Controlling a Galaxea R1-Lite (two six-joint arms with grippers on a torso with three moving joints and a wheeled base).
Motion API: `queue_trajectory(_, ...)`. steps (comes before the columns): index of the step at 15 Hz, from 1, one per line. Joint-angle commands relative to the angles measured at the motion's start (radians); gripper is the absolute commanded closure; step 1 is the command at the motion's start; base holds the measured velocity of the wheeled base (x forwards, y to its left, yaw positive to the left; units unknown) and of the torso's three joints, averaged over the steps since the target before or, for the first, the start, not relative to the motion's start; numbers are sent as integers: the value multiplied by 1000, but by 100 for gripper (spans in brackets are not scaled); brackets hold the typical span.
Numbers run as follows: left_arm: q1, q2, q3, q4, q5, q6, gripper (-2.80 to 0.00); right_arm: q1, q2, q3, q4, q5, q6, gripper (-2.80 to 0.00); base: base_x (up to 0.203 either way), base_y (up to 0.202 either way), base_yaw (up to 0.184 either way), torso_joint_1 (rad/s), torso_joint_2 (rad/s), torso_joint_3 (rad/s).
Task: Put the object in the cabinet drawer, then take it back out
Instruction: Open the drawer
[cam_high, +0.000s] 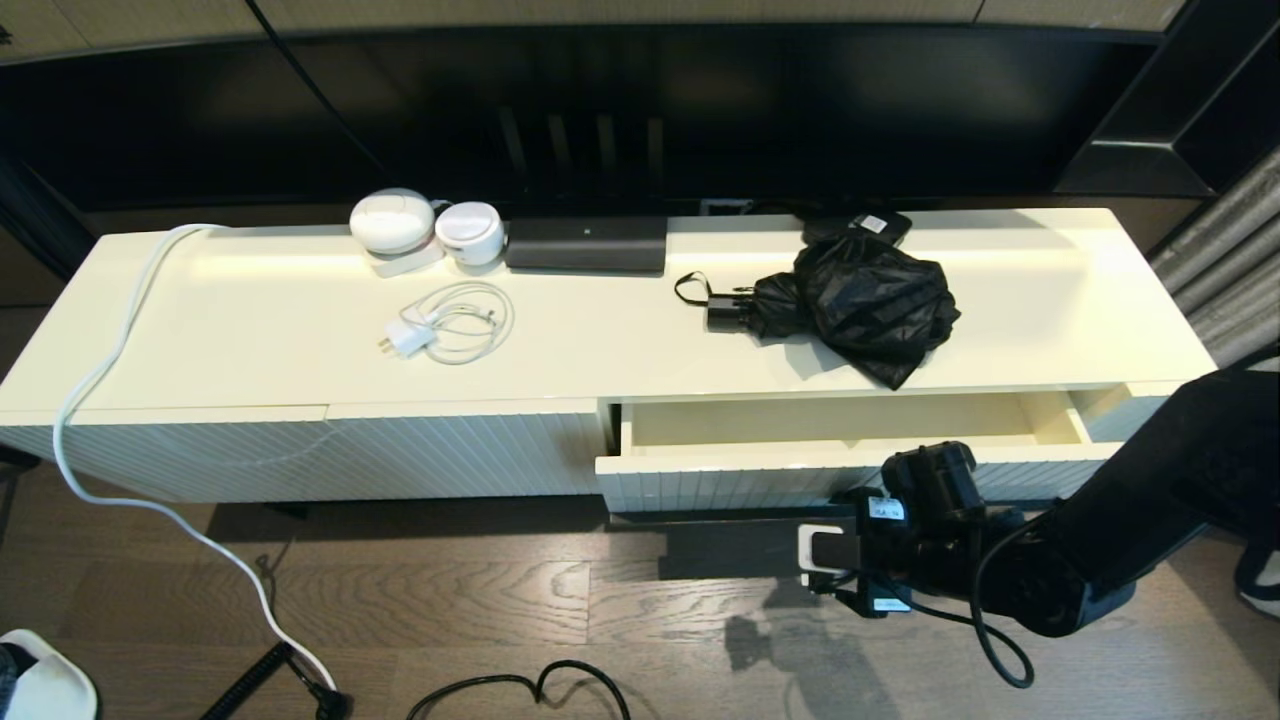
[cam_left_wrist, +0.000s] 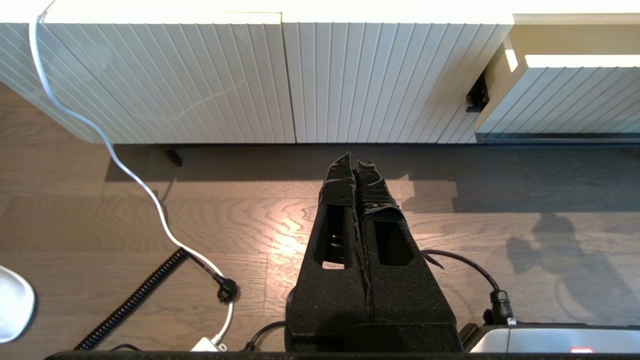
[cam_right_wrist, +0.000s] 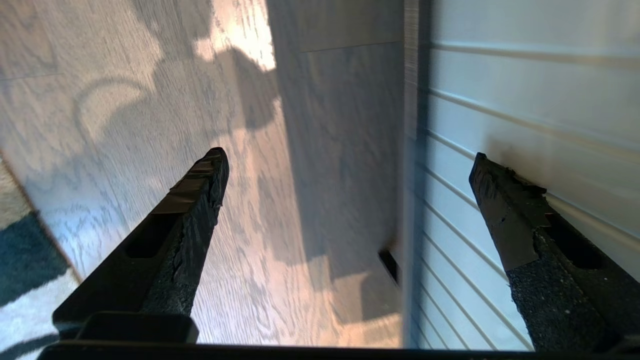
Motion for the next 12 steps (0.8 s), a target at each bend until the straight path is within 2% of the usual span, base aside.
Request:
queue_trajectory(1,0,1,0,0,0,-1,0,6,-114,24,11,-1,-7,-280,0,0,0,0,0,0)
queue_trajectory(3,0,1,0,-1,0,-1,0,20,-245,70,50,-5,-7,-280,0,0,0,0,0,0)
queue_trajectory(4,0,1,0,-2,0,-1,0,27,-321,94,79,-10,-7,0,0,0,0,0,0,0)
queue_trajectory(8,0,1,0,-2,0,-1,0,62,-616,141,327,-46,3,0,0,0,0,0,0,0)
queue_trajectory(10,0,1,0,0,0,-1,0,85,-777,131,491,-76,18,0,0,0,0,0,0,0)
queue_trajectory(12,0,1,0,-1,0,-1,0,102,-843,98,621,-101,30,0,0,0,0,0,0,0)
